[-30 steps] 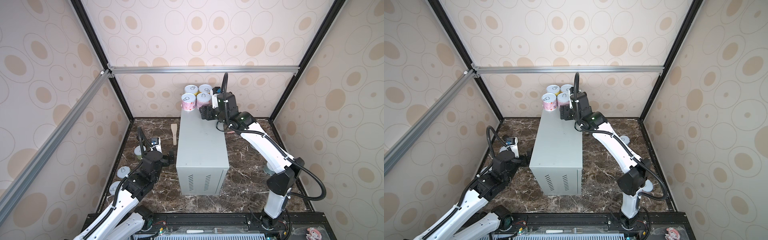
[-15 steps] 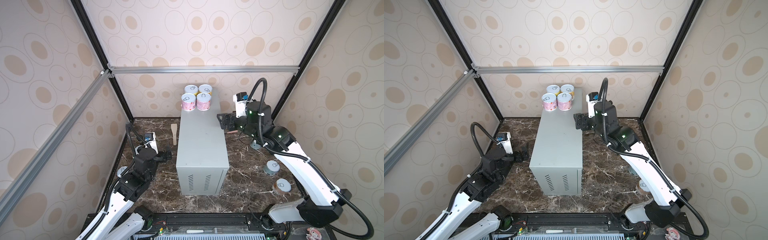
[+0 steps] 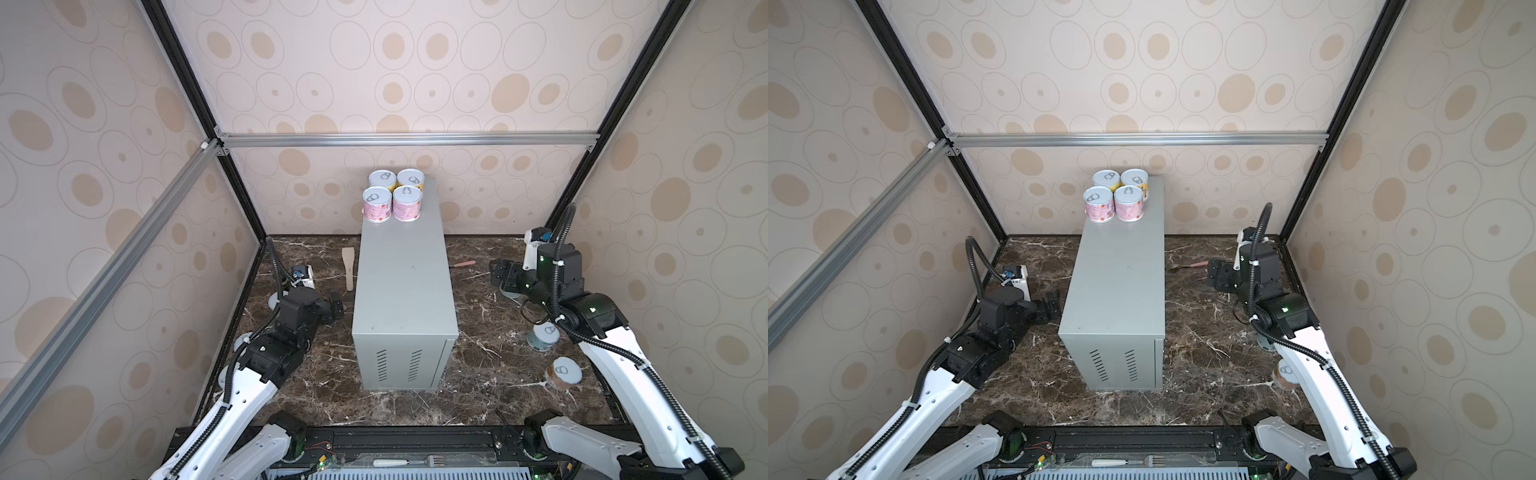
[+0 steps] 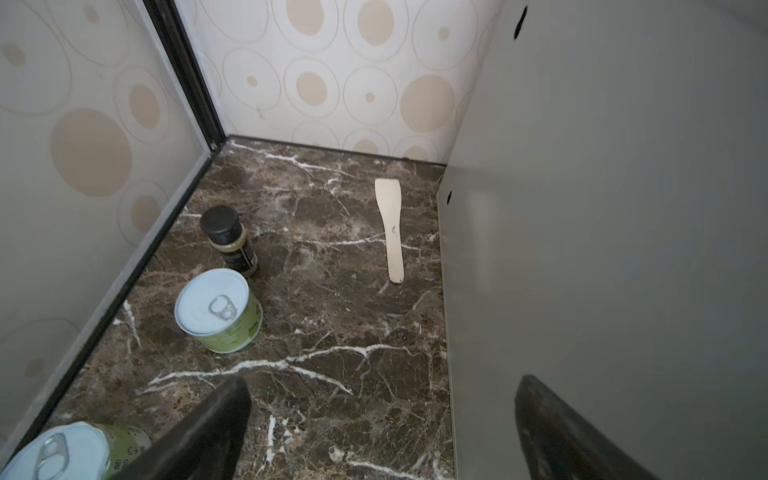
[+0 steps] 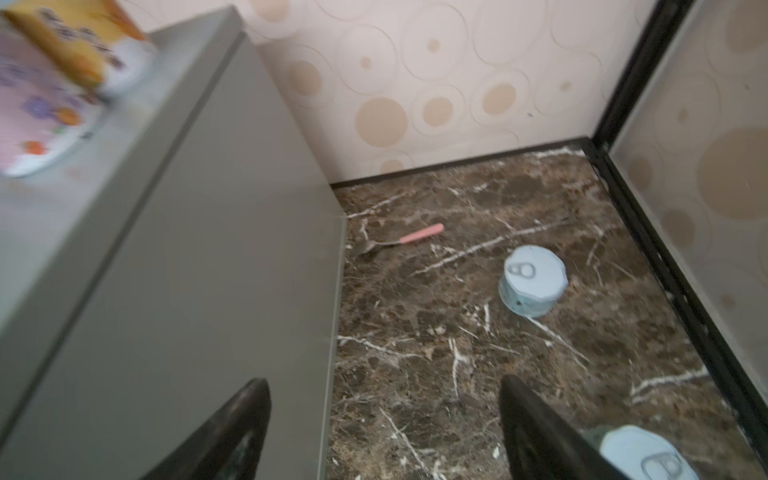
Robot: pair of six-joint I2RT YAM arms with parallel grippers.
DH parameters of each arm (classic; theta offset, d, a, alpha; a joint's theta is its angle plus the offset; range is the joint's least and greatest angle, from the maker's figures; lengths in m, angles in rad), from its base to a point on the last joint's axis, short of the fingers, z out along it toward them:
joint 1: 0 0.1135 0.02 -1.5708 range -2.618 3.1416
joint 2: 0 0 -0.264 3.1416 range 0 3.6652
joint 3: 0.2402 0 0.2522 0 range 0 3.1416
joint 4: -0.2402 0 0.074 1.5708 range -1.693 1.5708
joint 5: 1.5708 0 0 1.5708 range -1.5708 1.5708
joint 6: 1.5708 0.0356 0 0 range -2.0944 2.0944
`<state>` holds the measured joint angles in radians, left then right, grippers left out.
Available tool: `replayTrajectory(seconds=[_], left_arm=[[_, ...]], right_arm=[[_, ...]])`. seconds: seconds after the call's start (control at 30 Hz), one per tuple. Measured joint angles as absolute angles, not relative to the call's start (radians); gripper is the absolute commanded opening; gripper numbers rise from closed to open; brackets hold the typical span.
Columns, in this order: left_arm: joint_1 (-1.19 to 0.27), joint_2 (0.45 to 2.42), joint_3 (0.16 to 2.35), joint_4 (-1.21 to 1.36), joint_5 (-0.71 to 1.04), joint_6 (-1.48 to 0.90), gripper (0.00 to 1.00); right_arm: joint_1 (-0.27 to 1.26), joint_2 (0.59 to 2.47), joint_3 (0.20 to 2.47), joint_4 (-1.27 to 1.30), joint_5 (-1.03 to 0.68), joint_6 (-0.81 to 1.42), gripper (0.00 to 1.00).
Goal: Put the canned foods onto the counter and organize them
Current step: 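Withdraw the right gripper down toward the light blue floor can, then lower the right gripper onto the light blue can and close it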
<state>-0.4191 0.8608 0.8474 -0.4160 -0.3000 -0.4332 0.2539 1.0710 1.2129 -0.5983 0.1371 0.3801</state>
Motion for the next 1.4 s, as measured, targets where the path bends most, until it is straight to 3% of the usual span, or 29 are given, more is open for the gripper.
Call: replayTrajectory(seconds=[0.2, 0.23, 0.27, 0.67, 1.07, 1.4], left_arm=[[-0.369, 0.908, 0.828, -0.403, -0.211, -0.447, 0.99], [-0.366, 0.912, 0.826, -0.399, -0.2, -0.448, 0.99], [-0.363, 0.915, 0.824, -0.396, -0.186, -0.448, 0.99], [-0.342, 0.997, 0.795, -0.315, -0.073, -0.449, 0.99], [-0.329, 1.021, 0.73, -0.256, -0.025, -0.448, 0.99], [-0.299, 1.035, 0.729, -0.239, 0.002, -0.438, 0.99]], right_arm=[[0.145, 1.128, 1.126, -0.562, 0.115, 0.437, 0.91], [0.139, 1.141, 1.114, -0.545, 0.121, 0.443, 0.92], [0.135, 1.155, 1.1, -0.527, 0.13, 0.453, 1.0], [0.053, 1.442, 1.061, -0.364, 0.187, 0.486, 1.0], [-0.031, 1.779, 1.234, -0.322, 0.188, 0.485, 1.0], [-0.059, 1.954, 1.398, -0.344, 0.184, 0.482, 1.0]])
